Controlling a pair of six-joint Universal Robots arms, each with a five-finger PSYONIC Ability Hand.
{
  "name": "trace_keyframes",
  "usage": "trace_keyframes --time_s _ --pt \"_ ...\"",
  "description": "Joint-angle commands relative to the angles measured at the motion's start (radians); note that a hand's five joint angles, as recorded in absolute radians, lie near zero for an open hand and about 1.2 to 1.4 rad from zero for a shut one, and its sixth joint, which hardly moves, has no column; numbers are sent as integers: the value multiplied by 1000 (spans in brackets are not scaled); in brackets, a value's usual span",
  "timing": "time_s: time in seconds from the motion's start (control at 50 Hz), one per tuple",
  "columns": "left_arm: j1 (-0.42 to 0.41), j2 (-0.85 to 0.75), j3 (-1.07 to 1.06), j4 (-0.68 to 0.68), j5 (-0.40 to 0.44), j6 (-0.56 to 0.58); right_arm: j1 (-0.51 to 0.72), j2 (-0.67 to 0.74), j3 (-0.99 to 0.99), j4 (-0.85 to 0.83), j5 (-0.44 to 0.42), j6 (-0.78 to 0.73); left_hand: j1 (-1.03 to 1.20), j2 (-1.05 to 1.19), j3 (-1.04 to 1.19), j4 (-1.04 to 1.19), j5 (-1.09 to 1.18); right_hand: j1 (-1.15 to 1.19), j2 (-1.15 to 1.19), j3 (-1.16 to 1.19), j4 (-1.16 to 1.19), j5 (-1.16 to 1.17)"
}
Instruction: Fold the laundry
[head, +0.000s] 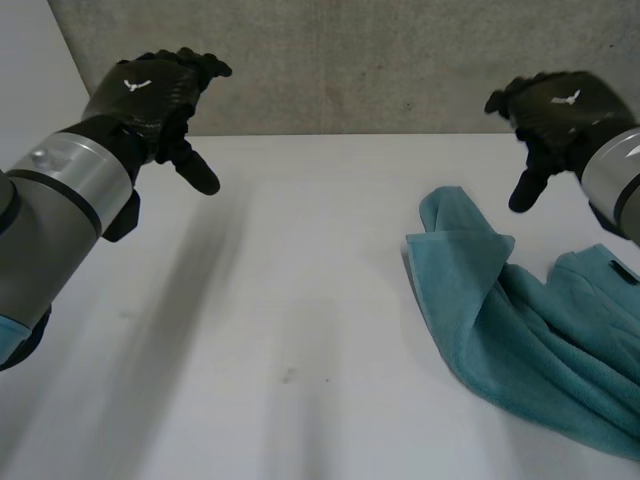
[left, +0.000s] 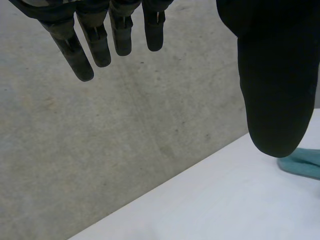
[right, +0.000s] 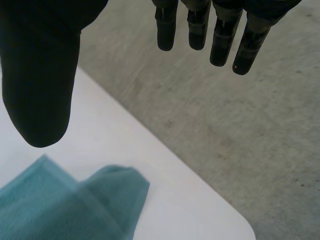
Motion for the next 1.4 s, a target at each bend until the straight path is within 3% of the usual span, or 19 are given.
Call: trace_keyframes --time_s 0.02,0.32,0.4,0.46,0.48,0.54,0.62,0.78,0.96,1.04,1.12,1.14,1.18,1.28,1.4 --pt "-2 -18 -18 38 26 3 42 120 18 5 -12 -66 13 9 7 9 14 -32 -49 -41 -58 -57" --pt "0 -20 -11 42 26 3 49 458 -97 -34 -4 -142 13 9 7 9 14 -32 -49 -41 -58 -57" --pt "0 -21 -9 44 26 3 49 542 -147 -87 -3 -138 13 9 7 9 14 297 280 288 271 272" --pt "0 -23 -9 44 26 3 53 556 -170 -134 -4 -135 13 9 7 9 14 1082 1066 1074 1057 1057" --pt "0 -21 -9 44 26 3 55 555 -178 -149 -4 -133 13 9 7 9 14 1188 1172 1180 1163 1163" --pt "1 -21 -5 44 26 3 61 543 -200 -209 -3 -124 13 9 7 9 14 1190 1173 1181 1164 1164" --pt "8 -18 3 44 25 3 75 509 -256 -245 -1 -118 13 9 7 9 14 1190 1173 1181 1164 1164" --pt "28 2 20 56 20 -2 289 512 -410 -243 -29 20 7 3 2 3 9 1190 1173 1181 1164 1164" --pt "118 92 26 119 -81 -11 493 613 -427 -243 -202 189 7 3 2 3 9 1190 1173 1181 1164 1164" --pt "141 118 23 140 -102 -8 521 671 -448 -232 -205 172 7 3 2 3 9 1190 1173 1181 1164 1164" --pt "143 120 18 140 -101 -5 518 685 -465 -214 -162 140 7 3 2 3 9 154 137 145 129 129" --pt "143 120 15 140 -99 -5 517 678 -468 -208 -144 138 7 3 2 3 9 85 68 76 59 59" --pt "141 120 11 137 -96 -3 514 652 -470 -200 -101 140 10 6 4 6 11 -21 -38 -30 -47 -47" --pt "132 105 -3 124 -61 1 445 535 -427 -165 14 134 13 9 7 9 14 -32 -49 -41 -58 -57" --pt "118 69 -96 119 19 4 300 329 -192 -44 30 129 107 103 101 102 108 -32 -49 -41 -58 -57"
